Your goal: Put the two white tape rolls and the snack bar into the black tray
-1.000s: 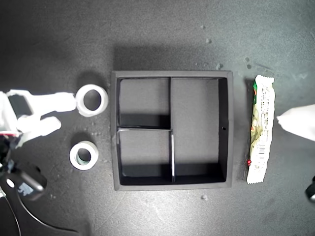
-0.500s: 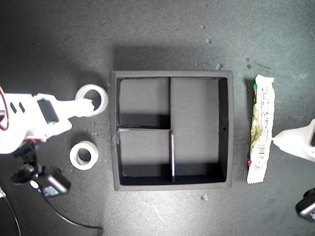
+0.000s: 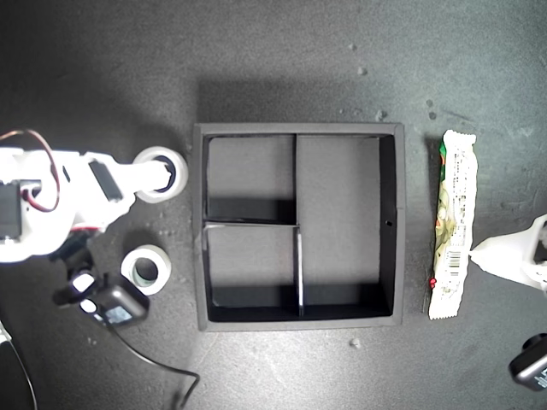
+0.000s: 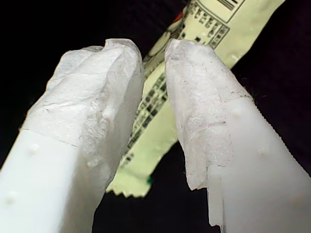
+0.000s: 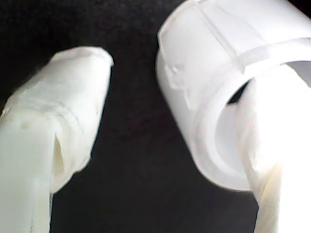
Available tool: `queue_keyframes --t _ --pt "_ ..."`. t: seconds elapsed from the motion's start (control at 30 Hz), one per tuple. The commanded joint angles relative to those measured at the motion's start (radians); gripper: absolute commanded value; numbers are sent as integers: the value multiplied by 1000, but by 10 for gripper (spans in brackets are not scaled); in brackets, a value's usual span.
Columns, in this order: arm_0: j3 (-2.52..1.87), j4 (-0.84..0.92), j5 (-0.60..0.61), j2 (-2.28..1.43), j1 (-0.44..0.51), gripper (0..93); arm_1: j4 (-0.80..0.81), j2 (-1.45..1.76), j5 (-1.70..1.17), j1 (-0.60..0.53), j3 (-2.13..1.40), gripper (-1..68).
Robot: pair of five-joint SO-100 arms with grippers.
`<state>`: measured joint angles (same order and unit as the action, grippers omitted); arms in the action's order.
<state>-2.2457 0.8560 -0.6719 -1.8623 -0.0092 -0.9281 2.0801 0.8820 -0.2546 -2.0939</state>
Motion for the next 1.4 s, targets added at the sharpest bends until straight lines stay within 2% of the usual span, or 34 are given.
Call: queue_keyframes --t 0.0,0.2,0.37,0.7,0.9,1.07,1.23,1.37 --pt "80 -15 2 69 -23 182 12 -6 -26 -21 6 25" --pt "127 -8 -18 138 -78 104 -156 -224 -112 -41 183 87" --pt "166 64 -35 124 -98 48 -284 -351 -212 -20 313 132" --pt "480 491 -35 46 -117 14 -264 -500 -333 11 339 198" --pt "833 758 6 81 -112 8 -118 -612 -345 44 287 176" --pt "1114 888 -11 239 -40 6 9 -655 -351 69 229 138" --pt "1361 971 -46 457 38 2 12 -721 -370 83 265 94" --pt "1427 973 -58 545 58 2 -141 -721 -397 63 374 72"
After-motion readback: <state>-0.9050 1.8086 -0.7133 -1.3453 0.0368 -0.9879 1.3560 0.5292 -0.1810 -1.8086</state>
